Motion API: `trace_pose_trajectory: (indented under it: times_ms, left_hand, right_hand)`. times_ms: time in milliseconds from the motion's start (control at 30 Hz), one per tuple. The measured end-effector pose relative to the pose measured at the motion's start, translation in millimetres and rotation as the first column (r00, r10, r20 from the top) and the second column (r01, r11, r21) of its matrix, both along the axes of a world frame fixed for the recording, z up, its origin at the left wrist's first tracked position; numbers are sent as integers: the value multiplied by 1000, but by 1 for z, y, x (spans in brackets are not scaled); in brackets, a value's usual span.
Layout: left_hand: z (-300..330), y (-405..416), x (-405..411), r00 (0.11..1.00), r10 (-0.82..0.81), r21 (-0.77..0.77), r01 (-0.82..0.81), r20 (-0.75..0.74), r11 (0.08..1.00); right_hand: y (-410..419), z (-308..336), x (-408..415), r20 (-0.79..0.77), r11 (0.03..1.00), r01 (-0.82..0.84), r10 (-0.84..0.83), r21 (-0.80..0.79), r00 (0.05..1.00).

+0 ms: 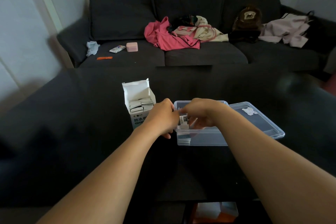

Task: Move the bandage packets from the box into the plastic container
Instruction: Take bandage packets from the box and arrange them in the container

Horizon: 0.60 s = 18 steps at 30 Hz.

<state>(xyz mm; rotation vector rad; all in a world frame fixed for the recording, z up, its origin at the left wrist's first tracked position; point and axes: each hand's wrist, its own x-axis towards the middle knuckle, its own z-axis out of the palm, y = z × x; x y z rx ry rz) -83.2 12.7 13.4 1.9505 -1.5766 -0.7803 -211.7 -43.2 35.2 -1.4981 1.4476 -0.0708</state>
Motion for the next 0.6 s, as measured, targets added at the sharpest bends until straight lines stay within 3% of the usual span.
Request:
trace_pose_trajectory:
  times_ms: [300, 467, 600]
  left_hand:
    - [2, 1, 1, 1000, 13, -28, -13, 5, 1000]
    - [12, 6, 13, 997, 74, -227, -79, -30, 971]
    - [14, 11, 27, 992, 122, -317, -125, -30, 940]
  right_hand:
    - [-5, 1, 0, -76, 998, 32, -37, -63, 996]
    - [-10, 7, -10, -16, 989, 117, -119, -90, 993]
    - [4, 9, -1, -76, 997, 49, -54, -66, 996]
